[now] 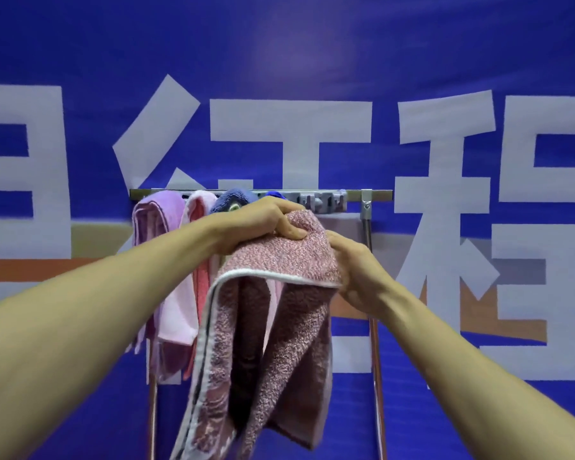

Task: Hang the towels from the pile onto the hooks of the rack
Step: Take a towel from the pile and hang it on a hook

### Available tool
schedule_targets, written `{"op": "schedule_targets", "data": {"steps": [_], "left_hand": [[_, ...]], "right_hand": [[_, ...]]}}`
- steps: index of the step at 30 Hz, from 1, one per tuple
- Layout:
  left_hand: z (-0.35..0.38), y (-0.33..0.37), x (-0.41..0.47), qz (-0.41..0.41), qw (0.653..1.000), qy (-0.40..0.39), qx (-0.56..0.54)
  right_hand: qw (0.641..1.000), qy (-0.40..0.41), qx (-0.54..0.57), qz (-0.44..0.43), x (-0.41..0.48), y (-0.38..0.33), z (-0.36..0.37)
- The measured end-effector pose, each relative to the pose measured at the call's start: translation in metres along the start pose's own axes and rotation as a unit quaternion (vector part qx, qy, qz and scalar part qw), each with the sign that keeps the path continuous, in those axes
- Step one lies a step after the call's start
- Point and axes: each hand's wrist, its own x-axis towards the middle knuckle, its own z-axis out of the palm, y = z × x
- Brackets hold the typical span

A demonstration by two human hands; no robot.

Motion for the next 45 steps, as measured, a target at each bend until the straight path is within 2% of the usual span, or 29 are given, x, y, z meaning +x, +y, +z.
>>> {"op": "schedule_targets", "data": {"steps": [3,8,13,18,20,24,27,30,33,38,39,41,45], "left_hand": [[-0.014,-0.014,0.028,-0.003,1.0,0.006,-0.013],[-0.028,-0.032,0.067,-0.035,0.999,0.007,-0.019],[-0.035,-0.044,0.089,-0.062,0.996,-0.055,-0.042],[-0.025,-0.048,0.108,-0.077,0.991,-0.065,-0.084],[-0.026,-0.041,0.122,-0.074,0.993,-0.014,-0.094],[-0.038,-0.021,0.156,-0.082,0.979,0.173,-0.07],[-0.049,-0.013,0.182,-0.084,0.957,0.278,-0.013],[-0.046,-0.02,0.198,-0.097,0.923,0.329,0.175],[-0.034,-0.032,0.201,-0.09,0.889,0.313,0.322],[-0.019,-0.06,0.199,-0.062,0.876,0.282,0.387],[-0.015,-0.066,0.198,-0.056,0.876,0.285,0.385],[-0.011,-0.077,0.198,-0.055,0.883,0.285,0.369],[-0.015,-0.093,0.196,-0.041,0.886,0.288,0.361]], "right_hand": [[0.995,-0.075,0.054,0.038,0.019,0.001,-0.013],[0.989,-0.118,0.076,0.046,0.051,-0.002,-0.04],[0.999,-0.042,-0.019,-0.012,0.082,-0.03,-0.068],[0.993,0.041,-0.101,-0.052,0.106,-0.053,-0.087],[0.98,0.09,-0.166,-0.063,0.115,-0.056,-0.091],[0.947,0.179,-0.25,-0.093,0.141,-0.061,-0.092],[0.906,0.248,-0.329,-0.093,0.171,-0.063,-0.087],[0.847,0.3,-0.426,-0.107,0.197,-0.061,-0.08],[0.773,0.281,-0.561,-0.097,0.209,-0.051,-0.079],[0.677,0.212,-0.699,-0.093,0.202,-0.016,-0.09],[0.666,0.205,-0.71,-0.1,0.2,-0.007,-0.092],[0.679,0.192,-0.701,-0.107,0.195,0.01,-0.097],[0.784,0.173,-0.583,-0.129,0.197,0.036,-0.102]]}}
